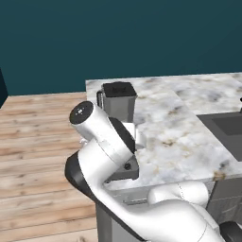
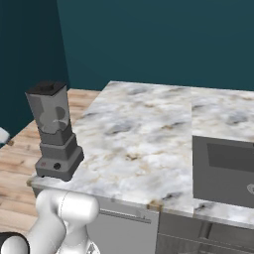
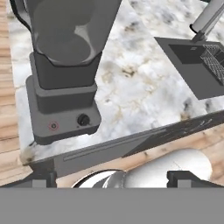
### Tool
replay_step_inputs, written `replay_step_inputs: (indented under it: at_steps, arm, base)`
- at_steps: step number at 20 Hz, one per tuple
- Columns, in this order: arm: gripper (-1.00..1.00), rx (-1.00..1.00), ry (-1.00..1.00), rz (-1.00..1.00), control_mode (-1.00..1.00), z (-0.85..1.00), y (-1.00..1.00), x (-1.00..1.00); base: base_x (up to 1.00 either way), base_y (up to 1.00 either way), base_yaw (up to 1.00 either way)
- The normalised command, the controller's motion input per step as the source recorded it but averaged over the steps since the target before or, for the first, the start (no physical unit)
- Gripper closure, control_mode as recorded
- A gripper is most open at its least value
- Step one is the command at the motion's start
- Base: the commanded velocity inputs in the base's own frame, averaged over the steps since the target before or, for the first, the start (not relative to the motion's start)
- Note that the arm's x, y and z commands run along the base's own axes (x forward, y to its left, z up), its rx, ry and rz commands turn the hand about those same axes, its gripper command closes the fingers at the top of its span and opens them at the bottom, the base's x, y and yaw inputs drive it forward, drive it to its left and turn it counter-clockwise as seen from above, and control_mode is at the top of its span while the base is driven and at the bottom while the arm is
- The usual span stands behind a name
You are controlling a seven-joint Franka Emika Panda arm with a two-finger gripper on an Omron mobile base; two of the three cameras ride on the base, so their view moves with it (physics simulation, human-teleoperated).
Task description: Grab the limes from the fridge, place them in the blender, close the lid, and turn on the blender to create a marinade.
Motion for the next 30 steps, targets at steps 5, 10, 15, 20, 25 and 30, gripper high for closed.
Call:
replay_step_inputs:
  at_steps: [5, 10, 15, 20, 25, 30]
  arm:
    - [-1.00, -0.08, 0.11, -0.11, -1.00, -0.51, -0.24, 0.26]
    - [-1.00, -0.06, 0.13, -0.06, -1.00, -0.59, -0.14, 0.45]
    - [-1.00, -0.11, 0.01, 0.00, -1.00, -0.67, 0.00, 0.10]
    - [-1.00, -0.05, 0.00, 0.00, -1.00, -0.40, -0.01, 0.17]
    - [-1.00, 0.00, 0.05, 0.00, -1.00, -0.17, 0.00, 0.40]
    - [-1.00, 0.00, 0.07, 0.00, -1.00, -0.28, 0.01, 0.49]
  base:
    - [0.00, 0.00, 0.00]
    - [0.00, 0.00, 0.00]
    - [0.00, 0.00, 0.00]
    - [0.00, 0.00, 0.00]
    - [0.00, 0.00, 0.00]
    - [0.00, 0.00, 0.00]
